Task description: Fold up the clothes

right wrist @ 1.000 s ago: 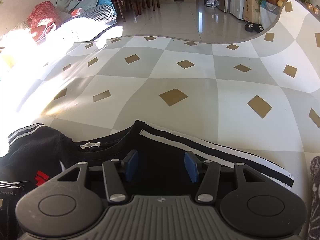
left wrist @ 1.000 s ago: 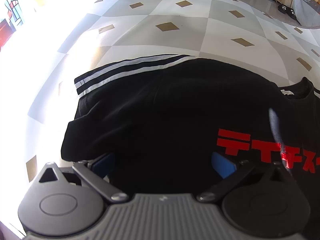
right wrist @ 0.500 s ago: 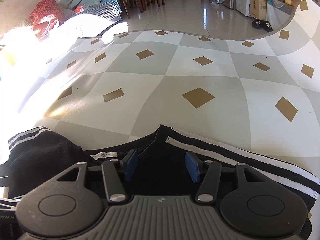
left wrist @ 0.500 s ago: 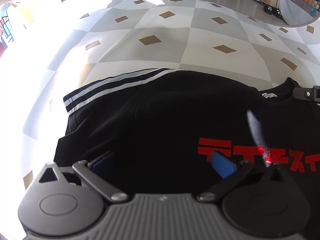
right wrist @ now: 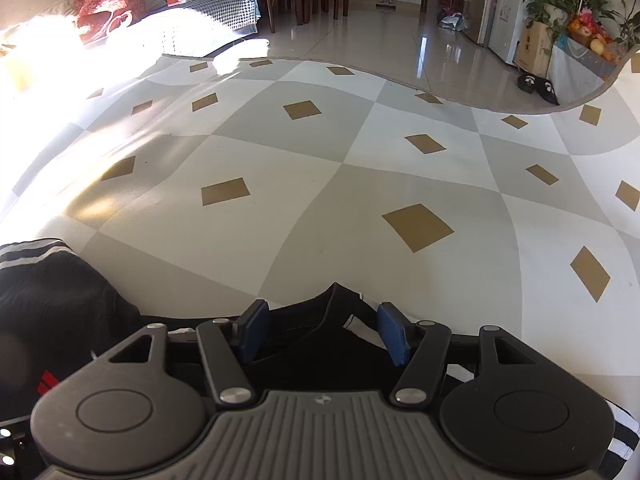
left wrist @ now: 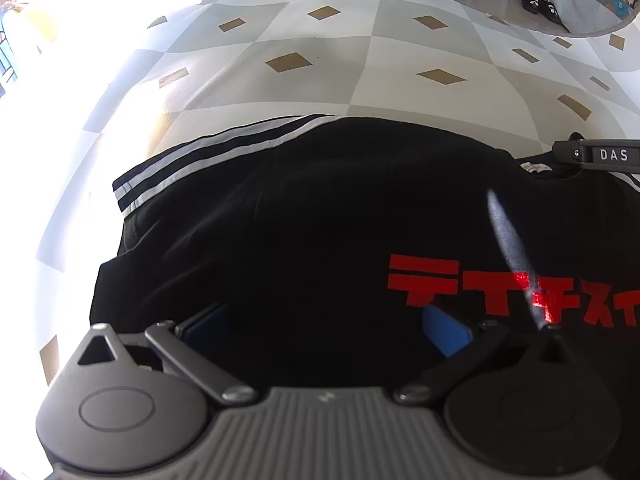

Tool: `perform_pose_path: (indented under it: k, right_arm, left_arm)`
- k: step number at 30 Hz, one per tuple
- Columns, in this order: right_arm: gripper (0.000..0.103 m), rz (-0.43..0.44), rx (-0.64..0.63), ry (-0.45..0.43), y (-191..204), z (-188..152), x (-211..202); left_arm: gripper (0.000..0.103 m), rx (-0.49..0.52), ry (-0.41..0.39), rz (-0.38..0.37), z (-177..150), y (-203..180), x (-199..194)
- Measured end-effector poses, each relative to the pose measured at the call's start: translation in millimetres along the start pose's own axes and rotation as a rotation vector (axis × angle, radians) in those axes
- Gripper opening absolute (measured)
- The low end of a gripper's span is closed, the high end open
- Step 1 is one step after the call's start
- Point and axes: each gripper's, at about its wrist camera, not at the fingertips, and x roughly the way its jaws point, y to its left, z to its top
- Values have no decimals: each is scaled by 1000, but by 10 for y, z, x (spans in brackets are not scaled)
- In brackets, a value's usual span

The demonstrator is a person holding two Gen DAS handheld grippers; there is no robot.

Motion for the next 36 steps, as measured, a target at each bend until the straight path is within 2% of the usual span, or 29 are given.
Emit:
perform_pose_path:
  k: [1, 3, 5, 7, 9, 10, 18, 19, 22, 25, 30, 34, 36]
  right_arm:
    - [59, -9, -17, -2, 26, -7, 4]
    - [50, -7, -33, -16, 59, -32, -4]
    - [33, -17, -50, -24, 78, -39, -16]
    - [25, -5, -38, -34, 57, -36, -50]
    - [4, 9, -24, -45, 30, -32, -101]
    - [1, 15, -18, -50, 16, -30, -136]
    - [2, 61, 32, -93, -98, -16, -418]
    - [3, 54, 33, -93, -114, -24, -426]
    - [23, 20, 31, -89, -166, -56, -418]
    - [31, 37, 42, -95, -195, -66, -403]
    - [37, 77, 30, -109, -93, -39, -374]
    - [38, 188, -11, -96, 90, -23, -315]
    - [38, 183, -47, -77, 206, -28, -262]
  left_arm:
    - [103, -3, 1, -2, 1, 5, 4]
    - [103, -7, 3, -4, 3, 10, 6]
    - [103, -12, 4, -6, 5, 16, 9]
    - [103, -16, 5, -8, 8, 22, 11]
    - [103, -20, 7, -11, 10, 27, 14]
    - [103, -23, 7, -12, 11, 30, 15]
    - [103, -59, 16, -7, 3, 93, 24]
    - [103, -64, 19, -7, 1, 97, 24]
    - [103, -69, 21, -9, 3, 104, 29]
    - [103, -71, 22, -11, 8, 113, 35]
    - [103, -72, 22, -11, 14, 108, 46]
    - [103, -74, 24, -14, 18, 111, 52]
    - [103, -75, 25, -16, 16, 120, 51]
